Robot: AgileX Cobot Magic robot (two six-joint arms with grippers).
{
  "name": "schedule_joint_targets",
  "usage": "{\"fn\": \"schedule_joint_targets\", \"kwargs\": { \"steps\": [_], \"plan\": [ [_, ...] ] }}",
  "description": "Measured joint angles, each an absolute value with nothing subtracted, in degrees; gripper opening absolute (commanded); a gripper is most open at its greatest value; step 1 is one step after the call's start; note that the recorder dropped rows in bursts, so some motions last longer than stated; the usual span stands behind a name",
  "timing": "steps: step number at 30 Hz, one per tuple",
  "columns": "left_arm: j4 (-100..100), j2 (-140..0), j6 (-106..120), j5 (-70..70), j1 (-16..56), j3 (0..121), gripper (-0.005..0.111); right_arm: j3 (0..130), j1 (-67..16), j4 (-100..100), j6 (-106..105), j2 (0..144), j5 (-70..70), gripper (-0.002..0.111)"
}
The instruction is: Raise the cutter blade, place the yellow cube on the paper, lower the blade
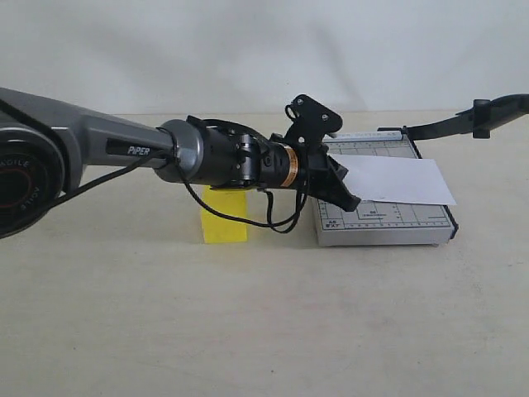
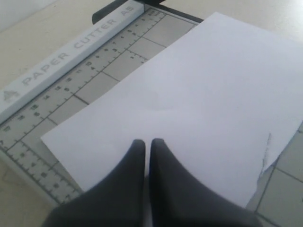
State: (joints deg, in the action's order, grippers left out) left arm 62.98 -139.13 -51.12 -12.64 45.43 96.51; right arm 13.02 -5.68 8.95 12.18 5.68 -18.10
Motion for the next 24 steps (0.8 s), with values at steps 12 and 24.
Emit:
{"fn": "schedule_joint_targets", "kwargs": {
  "steps": [12,24],
  "plan": [
    [62.5,-142.4,-51.2,-12.4,47.7,101.9,0.004,13.0,-5.7,8.9,12.3,5.7,-18.1,0.002],
    [57.4,-142.5,-51.2,-9.4,48.0,102.3,0.004,13.0,-5.7,8.9,12.3,5.7,-18.1,0.002]
  ]
}}
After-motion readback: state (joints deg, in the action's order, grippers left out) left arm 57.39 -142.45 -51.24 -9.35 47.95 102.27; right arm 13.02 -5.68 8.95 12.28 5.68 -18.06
